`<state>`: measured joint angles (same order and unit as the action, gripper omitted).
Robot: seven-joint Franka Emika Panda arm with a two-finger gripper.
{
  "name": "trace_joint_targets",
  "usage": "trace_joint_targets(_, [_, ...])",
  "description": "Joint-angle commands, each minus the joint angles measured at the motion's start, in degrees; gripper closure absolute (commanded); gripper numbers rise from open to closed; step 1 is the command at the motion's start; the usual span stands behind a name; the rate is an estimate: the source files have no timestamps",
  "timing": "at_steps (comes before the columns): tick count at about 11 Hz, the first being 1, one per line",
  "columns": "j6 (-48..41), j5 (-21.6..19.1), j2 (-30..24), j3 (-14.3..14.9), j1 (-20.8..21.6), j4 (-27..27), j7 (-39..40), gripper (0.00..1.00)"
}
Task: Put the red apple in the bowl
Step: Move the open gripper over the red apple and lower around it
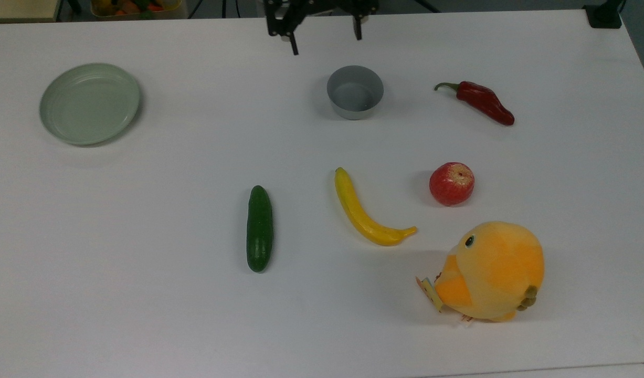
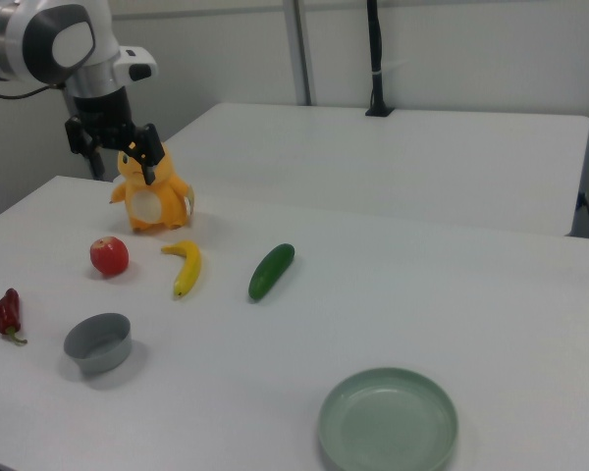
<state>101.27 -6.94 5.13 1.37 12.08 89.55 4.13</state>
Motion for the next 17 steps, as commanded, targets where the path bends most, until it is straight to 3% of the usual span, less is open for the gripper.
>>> trace_joint_targets(1, [7.33,0.53,2.17,0.56,5.04,-0.78,-6.05,0.0])
trace_joint_targets(3, [9.72,1.22,4.53,0.56,7.59,-0.78,-8.26,0.0])
trace_joint_targets(5, [15.58,4.38,6.9,-0.23,9.88,-0.52,-12.72,0.0])
trace_joint_targets(7, [19.47,7.46,9.98,-1.81,10.33,-0.34,-16.6,0.0])
trace_joint_targets(10, [24.83,8.34,15.24,-1.9,12.52,-0.25,-20.56,0.0])
trace_joint_targets(13, [29.31,12.03,18.86,-1.99,14.8,0.01,-25.65,0.0])
trace_joint_targets(17, [33.45,18.08,24.83,-5.23,15.43,0.36,-31.71,0.0])
